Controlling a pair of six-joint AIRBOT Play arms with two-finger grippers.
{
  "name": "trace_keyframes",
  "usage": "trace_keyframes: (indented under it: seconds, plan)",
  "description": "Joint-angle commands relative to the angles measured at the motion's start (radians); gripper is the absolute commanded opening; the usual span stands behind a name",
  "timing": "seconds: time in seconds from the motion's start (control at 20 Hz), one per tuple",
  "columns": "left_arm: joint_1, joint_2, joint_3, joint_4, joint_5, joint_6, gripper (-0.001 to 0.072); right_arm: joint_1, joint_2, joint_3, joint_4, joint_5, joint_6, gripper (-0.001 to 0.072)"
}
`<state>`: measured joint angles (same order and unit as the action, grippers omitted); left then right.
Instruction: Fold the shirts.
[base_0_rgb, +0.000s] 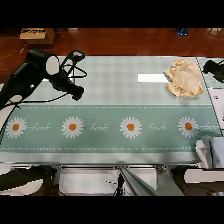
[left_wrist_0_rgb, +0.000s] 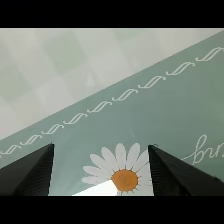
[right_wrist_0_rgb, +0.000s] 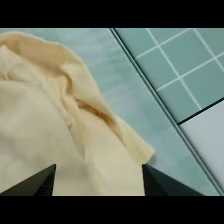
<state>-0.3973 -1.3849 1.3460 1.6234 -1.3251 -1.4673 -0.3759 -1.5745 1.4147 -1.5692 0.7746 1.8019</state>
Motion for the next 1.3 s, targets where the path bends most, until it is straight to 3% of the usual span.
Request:
trace_keyframes:
  seconds: [0.0, 0.2, 0.25, 0.3, 0.35, 0.55, 0.8, 1.05, 1.25]
  plan:
    - [0.000, 0.001, 0.000, 0.000, -0.030, -0.005, 0.0720, -0.040, -0.086, 0.001, 0.245, 0.000, -0.171, 0.0595]
    - [0.000, 0.001, 0.000, 0.000, -0.030, -0.004, 0.0720, 0.017, -0.189, 0.001, 0.363, -0.007, -0.260, 0.0587]
    - [0.000, 0.001, 0.000, 0.000, -0.031, -0.004, 0.0720, 0.033, -0.209, 0.001, 0.362, -0.015, -0.260, 0.0548]
    - [0.000, 0.001, 0.000, 0.000, -0.031, -0.004, 0.0720, 0.050, -0.219, 0.001, 0.362, -0.032, -0.263, 0.0312]
    - [0.000, 0.001, 0.001, 0.000, -0.031, -0.004, 0.0720, 0.063, -0.214, 0.002, 0.364, -0.048, -0.266, 0.0020]
    - [0.000, 0.002, 0.071, 0.000, -0.057, -0.004, 0.0720, 0.101, -0.083, 0.082, 0.361, -0.042, -0.406, 0.0027]
    - [-0.002, 0.042, 0.383, -0.003, -0.102, -0.044, 0.0720, 0.151, 0.270, 0.205, 0.386, -0.040, -0.489, 0.0026]
    - [-0.002, 0.172, 0.670, -0.082, -0.143, -0.096, 0.0720, 0.252, 0.592, 0.262, 0.418, -0.034, -0.487, 0.0026]
    - [-0.002, 0.315, 0.690, -0.105, -0.195, -0.123, 0.0720, 0.344, 0.740, 0.262, 0.471, 0.129, -0.431, 0.0026]
